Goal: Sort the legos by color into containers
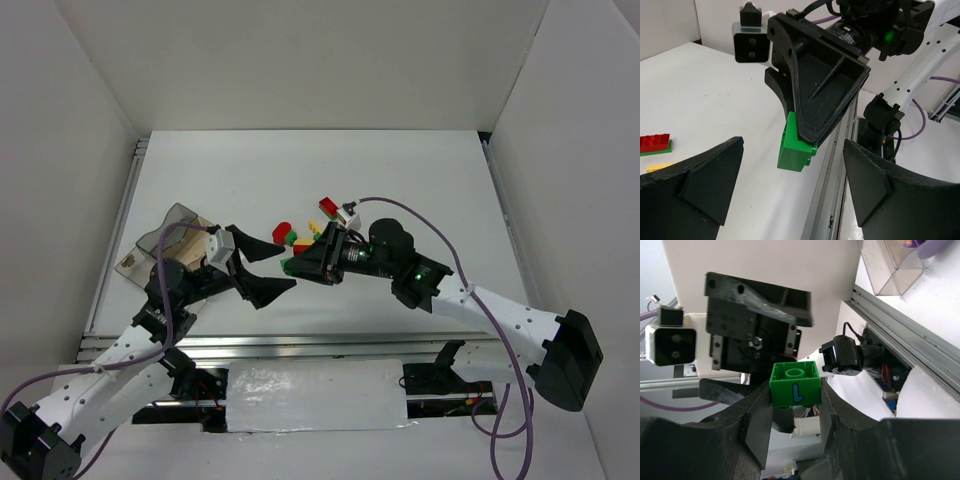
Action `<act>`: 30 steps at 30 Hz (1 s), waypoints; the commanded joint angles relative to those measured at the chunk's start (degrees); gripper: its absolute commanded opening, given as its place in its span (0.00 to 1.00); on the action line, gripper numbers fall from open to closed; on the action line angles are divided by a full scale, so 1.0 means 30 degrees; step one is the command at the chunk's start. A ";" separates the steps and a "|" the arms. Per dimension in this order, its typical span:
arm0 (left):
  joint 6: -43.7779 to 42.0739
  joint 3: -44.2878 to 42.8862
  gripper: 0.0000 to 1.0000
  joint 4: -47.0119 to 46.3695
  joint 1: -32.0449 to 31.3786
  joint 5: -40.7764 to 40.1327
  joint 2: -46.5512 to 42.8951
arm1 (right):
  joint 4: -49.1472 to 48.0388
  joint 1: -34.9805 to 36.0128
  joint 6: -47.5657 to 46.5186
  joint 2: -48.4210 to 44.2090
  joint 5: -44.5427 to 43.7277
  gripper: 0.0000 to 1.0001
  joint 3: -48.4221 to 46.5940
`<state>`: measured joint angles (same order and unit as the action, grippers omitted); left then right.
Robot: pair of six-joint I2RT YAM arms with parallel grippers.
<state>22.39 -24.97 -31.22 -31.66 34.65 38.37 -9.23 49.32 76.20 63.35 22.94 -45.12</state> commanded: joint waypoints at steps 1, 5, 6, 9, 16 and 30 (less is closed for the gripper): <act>-0.0989 -0.0758 0.93 -0.0638 -0.0140 0.0080 -0.0046 | -0.1608 0.0171 0.0292 -0.0170 0.0205 0.00 -0.1014; -0.0961 -0.0992 0.85 -0.0461 -0.0198 -0.0008 0.0159 | -0.1726 0.0230 0.0380 0.0063 0.0556 0.00 -0.1218; -0.0844 -0.0993 0.82 -0.0549 -0.0199 -0.0008 0.0246 | -0.1697 0.0201 0.0380 0.0209 0.0528 0.00 -0.1248; -0.0581 -0.1109 0.72 -0.0725 -0.0228 -0.0038 0.0422 | -0.1931 0.0347 0.0468 0.0474 0.0615 0.00 -0.1277; 0.0094 -0.1402 0.51 -0.0842 -0.0257 -0.0828 0.0774 | -0.1874 0.0435 0.0351 0.0768 0.0558 0.00 -0.1394; 0.0972 -0.0729 0.00 0.2170 -0.0286 -0.9888 -0.0894 | -0.2168 -0.1755 0.0470 -0.1046 0.0792 0.91 0.0623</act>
<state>23.79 -27.09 -26.13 -32.64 20.10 37.71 -13.96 48.12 78.41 64.60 24.58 -45.43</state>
